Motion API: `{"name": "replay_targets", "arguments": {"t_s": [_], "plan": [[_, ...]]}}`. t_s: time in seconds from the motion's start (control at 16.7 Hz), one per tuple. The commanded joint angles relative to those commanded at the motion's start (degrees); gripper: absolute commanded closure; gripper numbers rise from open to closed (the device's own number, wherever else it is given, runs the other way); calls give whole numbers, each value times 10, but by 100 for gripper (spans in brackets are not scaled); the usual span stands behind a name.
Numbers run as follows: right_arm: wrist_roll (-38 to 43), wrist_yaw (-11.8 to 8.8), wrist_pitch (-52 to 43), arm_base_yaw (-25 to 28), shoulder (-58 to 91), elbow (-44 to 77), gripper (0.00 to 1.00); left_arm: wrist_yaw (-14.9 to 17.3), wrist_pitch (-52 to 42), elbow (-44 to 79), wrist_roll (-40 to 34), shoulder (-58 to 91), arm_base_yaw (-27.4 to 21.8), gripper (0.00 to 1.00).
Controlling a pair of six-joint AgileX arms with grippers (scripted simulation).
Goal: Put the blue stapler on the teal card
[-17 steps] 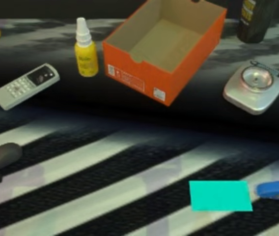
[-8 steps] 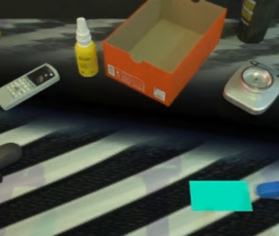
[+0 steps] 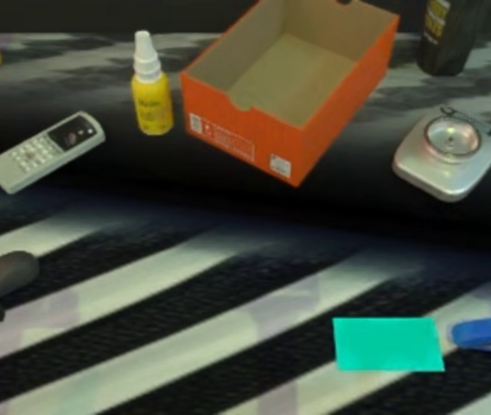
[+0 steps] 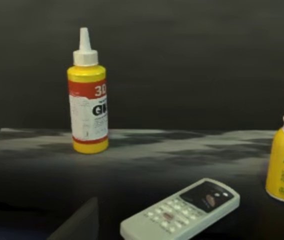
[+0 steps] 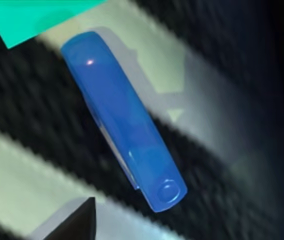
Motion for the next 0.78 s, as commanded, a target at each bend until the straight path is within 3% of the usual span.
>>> {"name": "replay_targets", "arguments": {"t_s": [0.36,0.78], "plan": [[-170,2,-145,40,203,146,0,0,0,0,0,0,0,0],[-203,2,-171,48,240,175,0,0,0,0,0,0,0,0]]}}
